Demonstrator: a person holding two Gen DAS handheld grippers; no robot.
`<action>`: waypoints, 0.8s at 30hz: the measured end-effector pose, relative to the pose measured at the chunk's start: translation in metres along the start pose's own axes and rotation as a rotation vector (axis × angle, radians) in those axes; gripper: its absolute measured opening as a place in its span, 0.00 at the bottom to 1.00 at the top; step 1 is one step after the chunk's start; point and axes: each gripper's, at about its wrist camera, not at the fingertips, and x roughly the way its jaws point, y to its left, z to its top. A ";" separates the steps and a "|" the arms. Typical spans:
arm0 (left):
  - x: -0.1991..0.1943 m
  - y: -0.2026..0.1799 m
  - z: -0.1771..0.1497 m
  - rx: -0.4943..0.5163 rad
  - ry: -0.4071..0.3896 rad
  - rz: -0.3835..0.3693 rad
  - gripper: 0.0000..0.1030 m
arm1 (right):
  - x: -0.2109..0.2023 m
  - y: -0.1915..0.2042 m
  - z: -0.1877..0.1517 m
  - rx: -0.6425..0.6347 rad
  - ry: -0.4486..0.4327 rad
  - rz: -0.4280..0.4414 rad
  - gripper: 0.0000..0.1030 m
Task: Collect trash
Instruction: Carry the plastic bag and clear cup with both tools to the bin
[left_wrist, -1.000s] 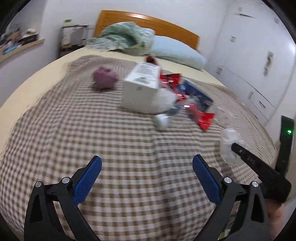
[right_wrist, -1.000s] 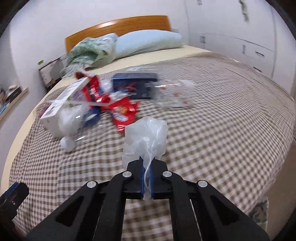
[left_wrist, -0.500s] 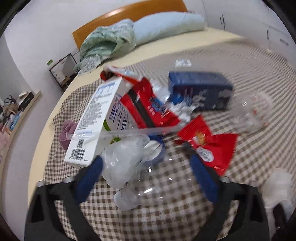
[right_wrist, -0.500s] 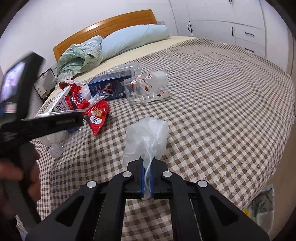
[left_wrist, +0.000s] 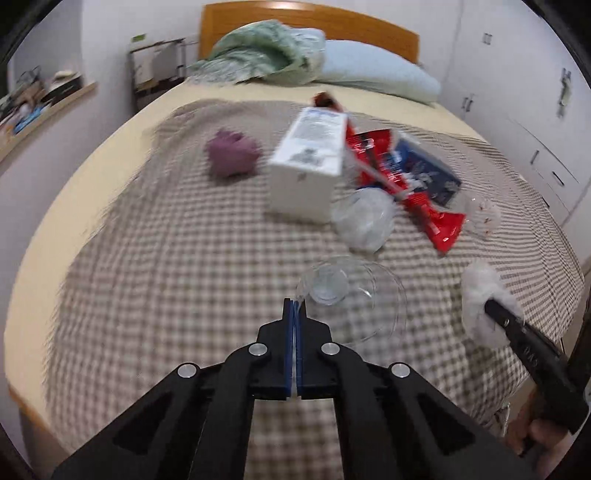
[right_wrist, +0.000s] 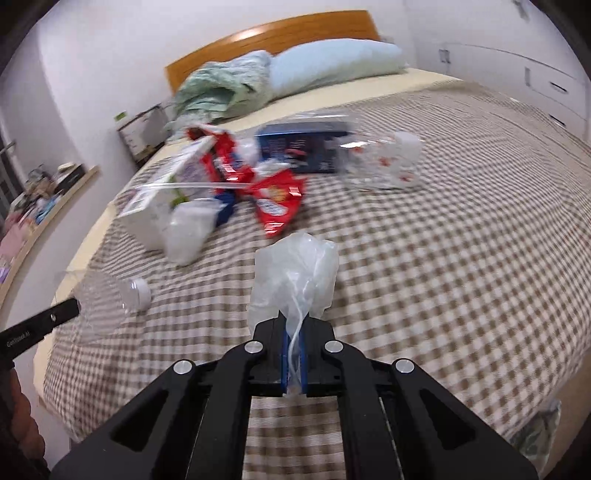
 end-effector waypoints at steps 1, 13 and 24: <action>-0.008 0.004 -0.003 -0.012 -0.006 -0.017 0.00 | -0.001 0.004 -0.001 -0.017 -0.006 0.000 0.04; -0.134 -0.051 -0.037 0.069 -0.118 -0.239 0.00 | -0.139 -0.041 -0.019 -0.100 -0.109 -0.159 0.04; -0.170 -0.228 -0.087 0.316 -0.044 -0.503 0.00 | -0.263 -0.203 -0.084 -0.015 -0.066 -0.456 0.04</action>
